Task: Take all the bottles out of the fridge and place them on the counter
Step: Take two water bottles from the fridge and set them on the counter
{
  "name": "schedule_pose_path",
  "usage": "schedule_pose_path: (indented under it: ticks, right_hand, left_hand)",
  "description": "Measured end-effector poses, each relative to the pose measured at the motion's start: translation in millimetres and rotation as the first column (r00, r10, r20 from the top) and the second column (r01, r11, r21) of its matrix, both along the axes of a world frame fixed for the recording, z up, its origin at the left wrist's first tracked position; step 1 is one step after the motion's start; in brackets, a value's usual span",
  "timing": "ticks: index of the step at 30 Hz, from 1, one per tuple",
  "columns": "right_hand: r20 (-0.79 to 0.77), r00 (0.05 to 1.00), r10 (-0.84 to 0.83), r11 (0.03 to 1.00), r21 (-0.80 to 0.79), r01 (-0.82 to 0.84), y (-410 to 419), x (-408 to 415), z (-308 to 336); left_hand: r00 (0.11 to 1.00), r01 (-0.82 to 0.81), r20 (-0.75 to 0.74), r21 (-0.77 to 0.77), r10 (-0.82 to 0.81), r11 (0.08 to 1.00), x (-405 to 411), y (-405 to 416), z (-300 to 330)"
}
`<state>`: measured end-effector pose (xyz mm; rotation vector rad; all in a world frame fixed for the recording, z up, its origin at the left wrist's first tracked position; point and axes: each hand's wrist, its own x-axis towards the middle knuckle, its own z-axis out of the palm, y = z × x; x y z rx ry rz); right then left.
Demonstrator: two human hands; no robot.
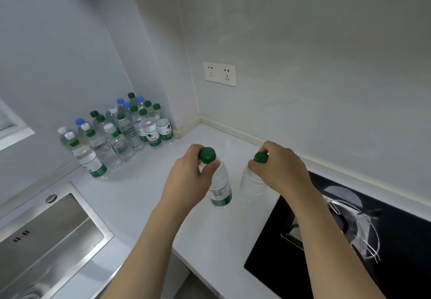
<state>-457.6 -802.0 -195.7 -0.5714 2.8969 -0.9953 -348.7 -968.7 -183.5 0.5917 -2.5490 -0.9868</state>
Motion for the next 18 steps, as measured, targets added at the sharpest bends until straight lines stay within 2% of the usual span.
schedule_pose_path:
  ticks: [7,18]
  right_hand:
    - [0.029,1.000,0.008,0.998,0.055,-0.010,-21.8,-46.7,-12.4]
    - [0.096,0.995,0.022,0.996,0.082,-0.030,-88.0,-70.2,-34.1]
  left_hand:
    - [0.998,-0.017,0.053,0.023,0.016,1.000,-42.8,-24.8,-13.5]
    - [0.996,-0.009,0.093,0.032,0.006,0.999,-72.6,-90.4,-31.3]
